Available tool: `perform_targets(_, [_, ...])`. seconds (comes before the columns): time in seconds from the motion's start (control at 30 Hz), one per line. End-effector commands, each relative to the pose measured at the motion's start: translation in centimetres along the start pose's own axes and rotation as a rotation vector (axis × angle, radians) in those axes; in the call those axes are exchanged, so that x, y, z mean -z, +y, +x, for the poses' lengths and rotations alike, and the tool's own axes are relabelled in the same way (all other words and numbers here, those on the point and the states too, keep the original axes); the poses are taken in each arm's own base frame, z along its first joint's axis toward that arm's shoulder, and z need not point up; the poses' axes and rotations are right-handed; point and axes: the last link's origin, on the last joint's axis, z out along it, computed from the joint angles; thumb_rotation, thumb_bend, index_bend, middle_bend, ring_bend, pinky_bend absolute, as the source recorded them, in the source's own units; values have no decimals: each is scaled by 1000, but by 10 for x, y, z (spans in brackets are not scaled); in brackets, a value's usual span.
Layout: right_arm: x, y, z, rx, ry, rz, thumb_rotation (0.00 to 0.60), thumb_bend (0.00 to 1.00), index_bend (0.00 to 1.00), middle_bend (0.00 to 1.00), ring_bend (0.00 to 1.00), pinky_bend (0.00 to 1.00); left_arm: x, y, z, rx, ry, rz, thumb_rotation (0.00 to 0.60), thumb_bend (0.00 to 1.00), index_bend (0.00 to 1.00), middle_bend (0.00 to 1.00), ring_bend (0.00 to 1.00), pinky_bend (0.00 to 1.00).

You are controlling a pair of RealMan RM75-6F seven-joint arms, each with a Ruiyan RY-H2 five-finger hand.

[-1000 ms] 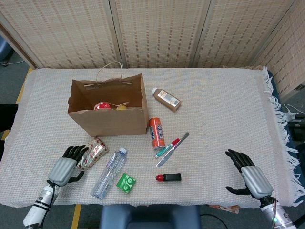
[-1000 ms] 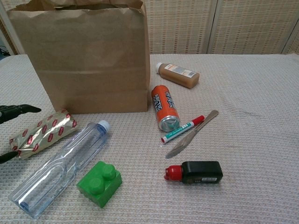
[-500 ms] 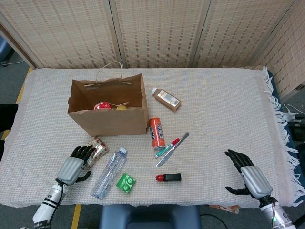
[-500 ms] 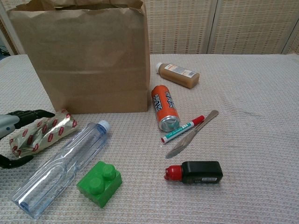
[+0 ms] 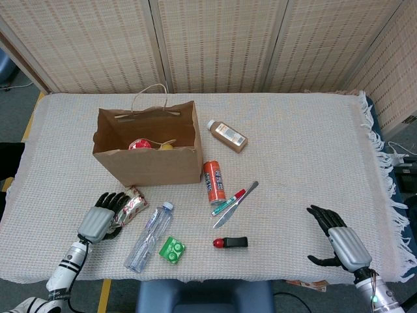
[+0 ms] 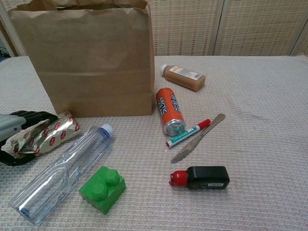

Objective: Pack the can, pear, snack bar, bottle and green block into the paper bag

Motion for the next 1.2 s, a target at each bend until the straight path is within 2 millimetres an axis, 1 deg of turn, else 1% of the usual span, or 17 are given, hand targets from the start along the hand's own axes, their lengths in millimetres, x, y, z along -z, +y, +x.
perform_targets(0.03, [0, 0, 0, 1, 4, -1, 600, 46, 0, 0, 0, 0, -3, -1, -1, -16, -11, 0, 600, 352, 0, 0, 0, 34])
perform_targets(0.23, [0, 0, -1, 0, 0, -3, 600, 46, 0, 0, 0, 0, -8, -3, -8, -36, -36, 7, 600, 371, 0, 0, 0, 63])
perform_targets(0.3, [0, 0, -1, -1, -2, -4, 600, 45, 0, 0, 0, 0, -11, -3, -8, -34, -34, 15, 600, 405, 7, 0, 4, 130])
perform_targets(0.33, [0, 0, 0, -2, -2, -4, 600, 46, 0, 0, 0, 0, -11, -3, -8, -36, -30, 17, 600, 431, 29, 7, 21, 177])
perform_targets(0.37, [0, 0, 0, -3, -2, -4, 600, 45, 0, 0, 0, 0, -12, -3, -8, -41, -24, 20, 600, 467, 77, 41, 66, 245])
perform_targets(0.4, [0, 0, 0, -4, -2, -4, 600, 45, 0, 0, 0, 0, -13, -3, -7, -45, -19, 21, 600, 506, 165, 112, 147, 334])
perform_targets(0.43, [0, 0, 0, -4, -3, -5, 600, 45, 0, 0, 0, 0, -13, -3, -7, -48, -11, 22, 600, 525, 225, 168, 203, 386])
perform_targets(0.5, [-1, 0, 0, -4, -4, -6, 600, 45, 0, 0, 0, 0, -14, -2, -5, -45, 18, 25, 600, 574, 439, 378, 411, 571])
perform_targets(0.53, [-1, 0, 0, -4, -4, -6, 600, 45, 0, 0, 0, 0, -14, -1, -4, -37, 28, 28, 600, 587, 496, 448, 476, 626])
perform_targets(0.6, [-1, 0, 0, -4, -5, -6, 600, 46, 0, 0, 0, 0, -12, 0, -4, -5, 52, 46, 600, 633, 619, 632, 631, 749])
perform_targets(0.67, [-1, 0, 0, -5, -4, -8, 600, 46, 0, 0, 0, 0, -10, 0, -3, 56, 72, 79, 600, 689, 671, 698, 689, 789])
perform_targets(0.7, [-1, 1, 0, -6, -4, -8, 600, 46, 0, 0, 0, 0, -9, -1, -2, 86, 81, 94, 600, 710, 688, 715, 704, 798])
perform_targets(0.83, [-2, 1, 0, -10, -4, -13, 600, 46, 0, 0, 0, 0, -1, -7, 9, 175, 134, 147, 600, 737, 714, 745, 730, 816])
perform_targets(0.93, [-1, 1, 1, -11, -4, -13, 600, 45, 0, 0, 0, 0, 9, -16, 21, 267, 181, 180, 600, 737, 718, 750, 735, 817])
perform_targets(1.07, [-1, 1, 1, -10, -1, -11, 600, 46, 0, 0, 0, 0, 31, -27, 45, 504, 245, 235, 600, 737, 723, 757, 740, 817])
perform_targets(1.2, [0, 1, 1, -7, -2, -7, 600, 46, 0, 0, 0, 0, 52, -33, 69, 701, 297, 273, 600, 736, 723, 760, 740, 815])
